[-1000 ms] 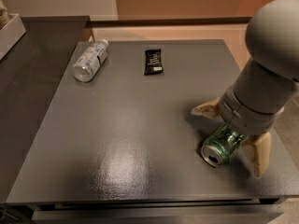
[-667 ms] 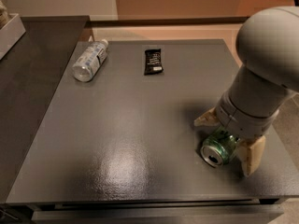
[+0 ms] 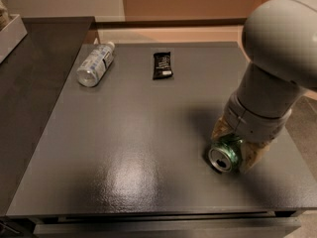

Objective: Place green can upright

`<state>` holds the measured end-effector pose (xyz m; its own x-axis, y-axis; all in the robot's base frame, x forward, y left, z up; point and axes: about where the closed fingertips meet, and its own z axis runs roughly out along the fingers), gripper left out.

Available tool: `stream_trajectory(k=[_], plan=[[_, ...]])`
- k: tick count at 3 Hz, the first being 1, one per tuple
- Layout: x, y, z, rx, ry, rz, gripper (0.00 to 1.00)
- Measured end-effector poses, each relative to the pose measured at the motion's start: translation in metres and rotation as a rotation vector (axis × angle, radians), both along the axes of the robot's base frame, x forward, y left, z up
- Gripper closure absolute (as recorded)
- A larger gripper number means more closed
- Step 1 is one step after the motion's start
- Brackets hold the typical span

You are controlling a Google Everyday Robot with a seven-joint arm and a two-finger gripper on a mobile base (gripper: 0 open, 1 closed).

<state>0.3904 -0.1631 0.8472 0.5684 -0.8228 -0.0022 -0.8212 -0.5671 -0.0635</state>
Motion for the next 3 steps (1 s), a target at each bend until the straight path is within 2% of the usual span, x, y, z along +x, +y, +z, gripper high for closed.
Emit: stream_trajectory(k=[1,2,3], plan=[[0.008,0.007,0.012,0.017,0.008,-0.051,0.88],[0.025,0.013,0.027,0.124,0.033,-0.2,1.0],[0.043,0.016,0.041,0.312,0.063,-0.384,1.0]])
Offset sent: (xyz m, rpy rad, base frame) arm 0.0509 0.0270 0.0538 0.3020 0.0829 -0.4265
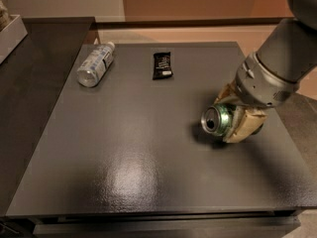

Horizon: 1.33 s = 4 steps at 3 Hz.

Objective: Place green can upright

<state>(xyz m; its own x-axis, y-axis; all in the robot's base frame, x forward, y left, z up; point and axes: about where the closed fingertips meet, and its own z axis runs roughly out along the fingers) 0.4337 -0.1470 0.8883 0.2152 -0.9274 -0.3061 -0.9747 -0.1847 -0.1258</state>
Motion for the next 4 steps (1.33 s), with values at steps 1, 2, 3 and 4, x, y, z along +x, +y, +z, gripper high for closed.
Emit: stream_trajectory(k=[1,2,3,4], plan=[[0.009,0.004,0.01,0.188,0.016,-0.114,1.0],[0.013,0.01,0.019,0.39,0.011,-0.201,1.0],[0.016,0.013,0.026,0.612,0.022,-0.294,1.0],[0.02,0.006,0.03,0.75,0.041,-0.342,1.0]])
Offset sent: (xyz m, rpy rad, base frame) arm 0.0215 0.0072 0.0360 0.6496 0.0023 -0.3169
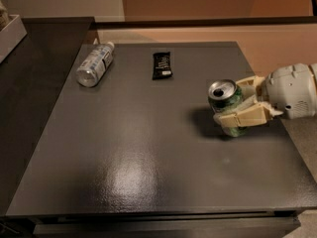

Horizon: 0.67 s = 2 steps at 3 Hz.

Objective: Place green can upright

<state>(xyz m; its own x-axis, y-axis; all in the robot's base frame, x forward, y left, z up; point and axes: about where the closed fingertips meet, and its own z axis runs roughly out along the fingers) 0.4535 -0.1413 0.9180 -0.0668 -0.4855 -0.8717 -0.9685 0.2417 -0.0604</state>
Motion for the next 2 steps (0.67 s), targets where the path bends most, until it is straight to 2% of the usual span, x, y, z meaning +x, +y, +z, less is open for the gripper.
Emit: stream_trajectory(k=[1,2], plan=[[0.006,-0.013,0.0,0.121,0.012,-0.034,1.0],[0.015,-0.027,-0.006,0.21,0.029,-0.037,1.0]])
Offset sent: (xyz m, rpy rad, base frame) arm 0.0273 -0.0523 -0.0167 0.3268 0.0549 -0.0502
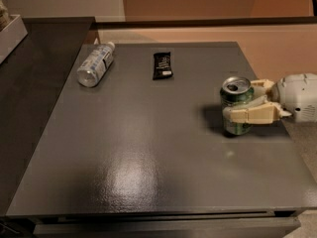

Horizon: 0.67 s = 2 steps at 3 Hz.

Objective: Place green can upright

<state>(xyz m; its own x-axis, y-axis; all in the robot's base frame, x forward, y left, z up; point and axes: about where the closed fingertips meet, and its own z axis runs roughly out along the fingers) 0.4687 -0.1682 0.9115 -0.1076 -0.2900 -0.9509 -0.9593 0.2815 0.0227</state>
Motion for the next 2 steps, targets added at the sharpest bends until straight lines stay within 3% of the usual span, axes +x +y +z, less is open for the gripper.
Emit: stream_trajectory(k=[1,2], plan=[[0.0093,-0.0168,-0.0095,0.075,0.014,0.007,1.0],[0.0145,-0.0268,-0.0165,0.127,0.011,0.041,0.84]])
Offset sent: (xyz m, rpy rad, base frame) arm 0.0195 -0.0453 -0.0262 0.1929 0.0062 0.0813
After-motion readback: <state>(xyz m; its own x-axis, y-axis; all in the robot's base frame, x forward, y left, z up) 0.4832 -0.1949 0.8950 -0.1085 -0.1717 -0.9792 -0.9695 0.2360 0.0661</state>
